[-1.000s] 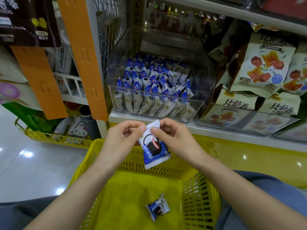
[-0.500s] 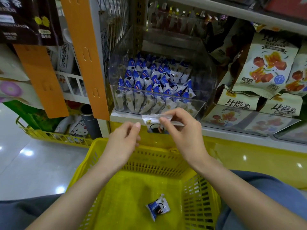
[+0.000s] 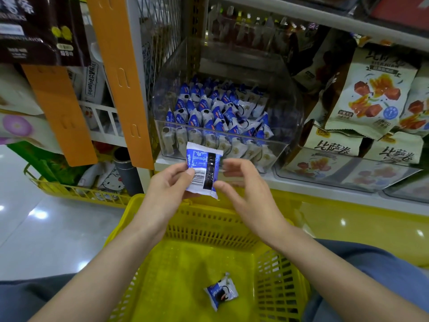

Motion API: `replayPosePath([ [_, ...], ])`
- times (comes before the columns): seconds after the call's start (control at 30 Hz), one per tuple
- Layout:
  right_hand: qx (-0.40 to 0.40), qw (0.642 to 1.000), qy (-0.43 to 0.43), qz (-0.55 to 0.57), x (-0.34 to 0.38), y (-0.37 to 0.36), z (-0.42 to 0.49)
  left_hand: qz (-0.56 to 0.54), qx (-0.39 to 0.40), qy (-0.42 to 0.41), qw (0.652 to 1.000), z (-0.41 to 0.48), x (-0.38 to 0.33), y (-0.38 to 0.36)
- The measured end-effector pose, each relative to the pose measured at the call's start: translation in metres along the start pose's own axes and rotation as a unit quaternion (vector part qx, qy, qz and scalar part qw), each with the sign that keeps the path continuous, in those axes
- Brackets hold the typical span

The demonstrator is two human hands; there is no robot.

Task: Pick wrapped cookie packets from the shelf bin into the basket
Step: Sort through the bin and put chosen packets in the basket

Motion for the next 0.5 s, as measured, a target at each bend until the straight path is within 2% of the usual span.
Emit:
replayPosePath([
  [0.07, 0.044, 0.977, -0.135, 0.156, -0.006, -0.002, 0.003, 0.016, 0.009, -0.004, 1.000, 0.001, 0.001, -0.001],
  [0.1, 0.084, 0.953, -0.174, 0.235, -0.007, -0.004, 0.003, 0.018, 0.027, -0.003, 0.999, 0.000, 0.002, -0.002],
  [0.17, 0.152, 0.912, -0.199, 0.325, -0.004, -0.006, 0.002, 0.019, 0.061, -0.002, 0.998, -0.001, 0.003, -0.007],
  [0.2, 0.170, 0.903, -0.199, 0.342, -0.003, -0.006, 0.001, 0.031, 0.060, -0.011, 0.998, -0.001, 0.004, -0.008],
  [0.27, 0.170, 0.898, -0.204, 0.351, -0.002, -0.008, 0.000, 0.130, 0.017, -0.081, 0.988, -0.001, 0.004, -0.004],
  [0.33, 0.150, 0.896, -0.218, 0.357, -0.004, -0.009, 0.000, 0.260, -0.011, -0.169, 0.951, -0.004, -0.001, -0.004],
  [0.37, 0.138, 0.896, -0.226, 0.358, -0.005, -0.010, 0.000, 0.291, -0.005, -0.191, 0.938, -0.006, -0.001, -0.005],
  [0.5, 0.123, 0.898, -0.231, 0.352, -0.009, -0.014, -0.002, 0.296, 0.038, -0.156, 0.941, -0.011, 0.007, -0.011],
])
Point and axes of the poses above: each hand's wrist, its own z-axis towards the middle knuckle, its own y-axis out of the back of the hand, x = y × z, the point moved 3 cm from there along z, towards the middle knuckle, and after that the axes turned 7 degrees about -y, right-handed, at the moved point
